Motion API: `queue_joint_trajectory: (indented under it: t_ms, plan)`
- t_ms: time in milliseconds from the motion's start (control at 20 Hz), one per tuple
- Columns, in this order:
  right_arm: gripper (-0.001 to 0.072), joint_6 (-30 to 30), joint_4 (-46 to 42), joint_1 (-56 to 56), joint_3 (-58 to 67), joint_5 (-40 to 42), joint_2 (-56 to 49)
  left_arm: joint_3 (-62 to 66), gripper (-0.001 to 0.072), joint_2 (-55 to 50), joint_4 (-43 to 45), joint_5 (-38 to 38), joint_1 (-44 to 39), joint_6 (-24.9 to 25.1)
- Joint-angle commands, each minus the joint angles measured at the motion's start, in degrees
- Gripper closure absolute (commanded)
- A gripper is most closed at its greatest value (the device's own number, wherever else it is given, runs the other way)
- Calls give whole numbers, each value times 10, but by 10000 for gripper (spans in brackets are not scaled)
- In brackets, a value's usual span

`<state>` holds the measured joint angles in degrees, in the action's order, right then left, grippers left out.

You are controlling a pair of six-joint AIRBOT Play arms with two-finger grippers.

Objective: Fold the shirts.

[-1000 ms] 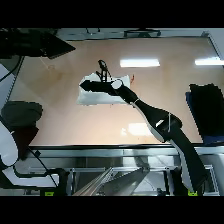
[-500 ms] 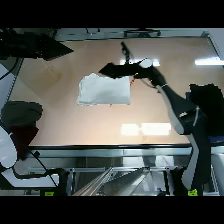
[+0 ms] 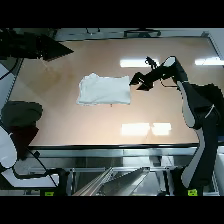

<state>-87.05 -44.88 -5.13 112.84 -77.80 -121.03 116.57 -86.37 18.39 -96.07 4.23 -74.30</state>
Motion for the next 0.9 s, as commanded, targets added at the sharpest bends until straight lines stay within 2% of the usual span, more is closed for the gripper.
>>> queue_joint_trajectory:
  t_ms: [0,100,250,300,400,500,700,850]
  plan:
    - [13,-5,7,-20,-3,21,-46,0,690,0,0,0,0,10]
    - [13,3,21,-41,-3,42,-62,0,690,0,0,0,0,10]
    - [21,46,79,-68,-3,82,-68,0,690,0,0,0,0,10]
    - [69,61,104,-74,-3,99,-68,0,690,0,0,0,0,10]
    - [557,103,166,-79,-2,120,-68,0,690,0,0,-1,0,10]
    - [695,108,210,-78,-2,122,-66,0,690,0,0,-10,0,10]
    - [696,107,200,-48,-2,127,-12,-15,690,4,0,-17,-1,10]
    - [697,90,200,20,-2,154,57,-80,690,20,0,-9,-1,23]
